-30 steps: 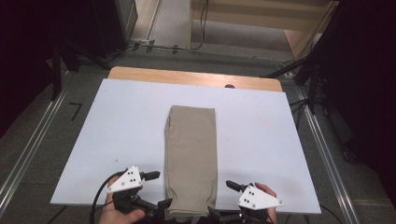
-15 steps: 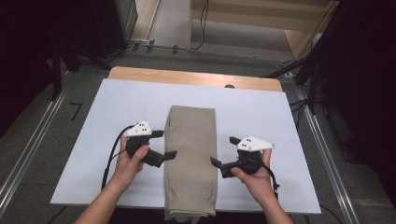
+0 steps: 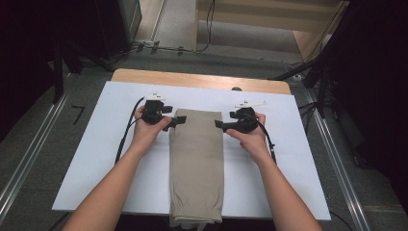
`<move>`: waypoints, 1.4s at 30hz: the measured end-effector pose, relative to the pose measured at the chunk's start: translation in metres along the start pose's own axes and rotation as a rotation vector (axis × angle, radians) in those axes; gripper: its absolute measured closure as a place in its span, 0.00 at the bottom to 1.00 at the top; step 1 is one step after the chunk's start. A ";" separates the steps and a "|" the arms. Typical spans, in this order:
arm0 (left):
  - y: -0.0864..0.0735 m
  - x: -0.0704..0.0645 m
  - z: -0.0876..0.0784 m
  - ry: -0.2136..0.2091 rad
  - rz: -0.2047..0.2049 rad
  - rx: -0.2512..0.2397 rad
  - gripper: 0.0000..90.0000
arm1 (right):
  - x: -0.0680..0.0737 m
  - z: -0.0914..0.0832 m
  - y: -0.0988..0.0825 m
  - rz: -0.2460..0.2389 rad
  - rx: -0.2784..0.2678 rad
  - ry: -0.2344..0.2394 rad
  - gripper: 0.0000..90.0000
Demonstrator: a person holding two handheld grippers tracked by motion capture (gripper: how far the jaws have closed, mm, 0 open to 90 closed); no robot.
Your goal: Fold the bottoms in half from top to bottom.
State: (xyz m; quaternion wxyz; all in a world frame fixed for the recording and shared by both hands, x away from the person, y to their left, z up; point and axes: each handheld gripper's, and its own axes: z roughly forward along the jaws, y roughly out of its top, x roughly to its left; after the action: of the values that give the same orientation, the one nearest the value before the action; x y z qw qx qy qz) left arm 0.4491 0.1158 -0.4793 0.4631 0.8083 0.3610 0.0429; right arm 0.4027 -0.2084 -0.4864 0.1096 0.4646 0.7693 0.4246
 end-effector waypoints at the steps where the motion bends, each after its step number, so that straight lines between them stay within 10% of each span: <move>1: 0.001 0.004 0.005 0.018 -0.008 0.024 0.16 | -0.003 0.005 0.003 0.003 0.014 -0.006 0.22; 6: 0.000 0.024 0.025 0.089 -0.063 0.127 0.29 | -0.012 0.029 0.010 -0.006 0.097 -0.073 0.30; 10: -0.001 0.032 0.027 0.101 -0.105 0.103 0.38 | -0.021 0.041 0.009 0.001 0.110 -0.084 0.41; 19: -0.002 0.025 0.030 0.141 -0.020 0.136 0.71 | -0.017 0.052 0.008 -0.061 0.102 -0.066 0.63; 23: -0.002 0.026 0.031 0.080 -0.021 0.151 0.97 | -0.016 0.052 0.010 -0.037 0.118 -0.011 0.90; 42: 0.083 0.048 0.016 0.143 0.037 0.013 1.00 | -0.024 0.027 0.090 -0.092 0.000 -0.098 0.96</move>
State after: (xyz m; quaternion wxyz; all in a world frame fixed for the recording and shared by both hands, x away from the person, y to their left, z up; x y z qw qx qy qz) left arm 0.5357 0.1089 -0.4365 0.4302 0.8127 0.3782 0.1067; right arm 0.4869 -0.1943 -0.4408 0.1664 0.4492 0.7835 0.3958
